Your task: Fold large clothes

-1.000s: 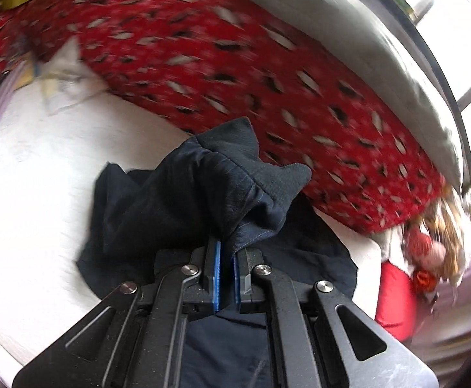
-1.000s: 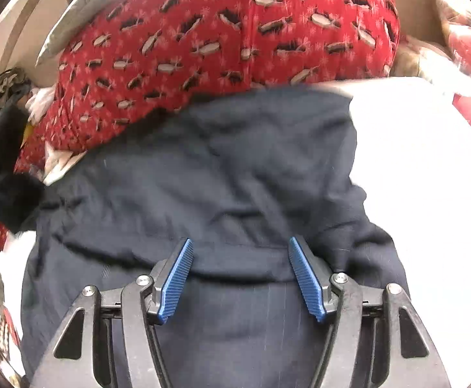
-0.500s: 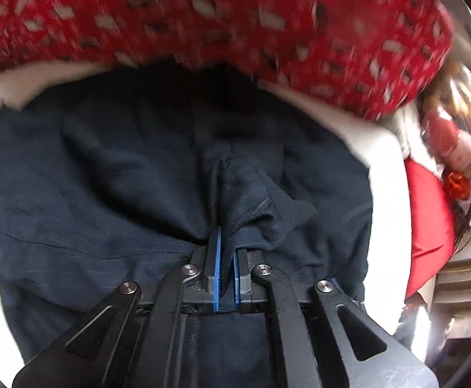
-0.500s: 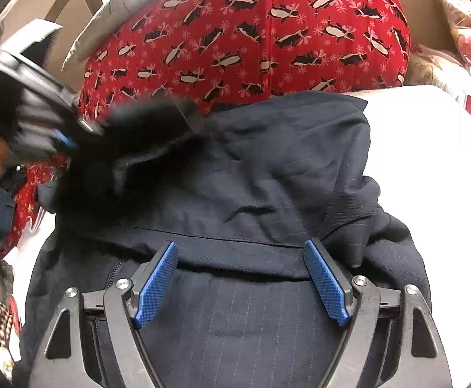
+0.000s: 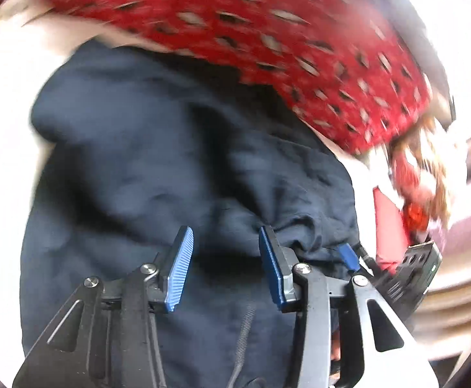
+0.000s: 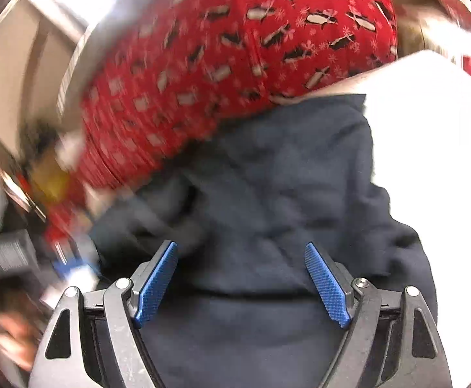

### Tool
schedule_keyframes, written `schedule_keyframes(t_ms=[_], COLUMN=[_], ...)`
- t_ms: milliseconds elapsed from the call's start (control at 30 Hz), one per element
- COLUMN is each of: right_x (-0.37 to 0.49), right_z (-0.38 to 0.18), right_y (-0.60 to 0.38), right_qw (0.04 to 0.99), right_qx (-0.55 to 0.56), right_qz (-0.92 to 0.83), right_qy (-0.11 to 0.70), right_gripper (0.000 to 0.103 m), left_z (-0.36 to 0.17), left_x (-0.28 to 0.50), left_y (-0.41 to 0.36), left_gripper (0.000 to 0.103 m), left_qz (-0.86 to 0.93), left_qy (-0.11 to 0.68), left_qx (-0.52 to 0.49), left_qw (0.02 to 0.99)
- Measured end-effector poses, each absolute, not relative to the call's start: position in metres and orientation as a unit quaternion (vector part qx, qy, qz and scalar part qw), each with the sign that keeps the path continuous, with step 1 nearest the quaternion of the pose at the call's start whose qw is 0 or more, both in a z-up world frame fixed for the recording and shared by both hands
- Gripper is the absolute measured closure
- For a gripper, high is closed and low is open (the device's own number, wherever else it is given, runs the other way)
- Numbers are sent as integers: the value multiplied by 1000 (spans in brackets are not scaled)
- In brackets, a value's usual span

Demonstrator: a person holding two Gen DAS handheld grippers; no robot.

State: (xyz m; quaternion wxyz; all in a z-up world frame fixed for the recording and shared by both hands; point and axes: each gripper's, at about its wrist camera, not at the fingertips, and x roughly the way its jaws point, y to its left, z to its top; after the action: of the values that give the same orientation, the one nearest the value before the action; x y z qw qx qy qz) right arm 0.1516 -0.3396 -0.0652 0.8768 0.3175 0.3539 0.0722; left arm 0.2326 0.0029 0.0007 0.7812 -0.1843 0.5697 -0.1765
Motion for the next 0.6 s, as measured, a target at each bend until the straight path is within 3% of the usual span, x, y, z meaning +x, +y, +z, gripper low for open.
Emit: schedule_keyframes(t_ms=[133,267,333,367,400,467,533,600], right_x=[176,191,200,200,202,207,200,193], right_z=[-66,-78,-86,-82,-76,-62,-32,-14], right_y=[-337,-318,-302,-296,-292,-288,-303,-323], right_qw=[829,817,804,814,823,831,864,887], right_qx=[407,394,384,365,349,324,313,303], right_qz=[104,69,76,74,79,105,109,82], right_qy=[370,416,448,445,442,439,379,339], right_gripper=[20,19,24,51,89,88,88,88], left_z=[-19,-36,-44,-46,-48,-52,-56,-60], left_x=[227,234,240,240,240,244,245,247], left_y=[42,58,51,54,56,59,67,75], left_gripper=[63,63,63,63,63,63,64,73], left_qz=[-158,-140,-135,-132,-129,-108,-93,-80], left_qy=[581,587,591,591,592,591,588,587], left_qx=[-232,-248,-258,-264,-266,-259,-264,-277], left_qw=[764,758,752,750,750,757,759,757])
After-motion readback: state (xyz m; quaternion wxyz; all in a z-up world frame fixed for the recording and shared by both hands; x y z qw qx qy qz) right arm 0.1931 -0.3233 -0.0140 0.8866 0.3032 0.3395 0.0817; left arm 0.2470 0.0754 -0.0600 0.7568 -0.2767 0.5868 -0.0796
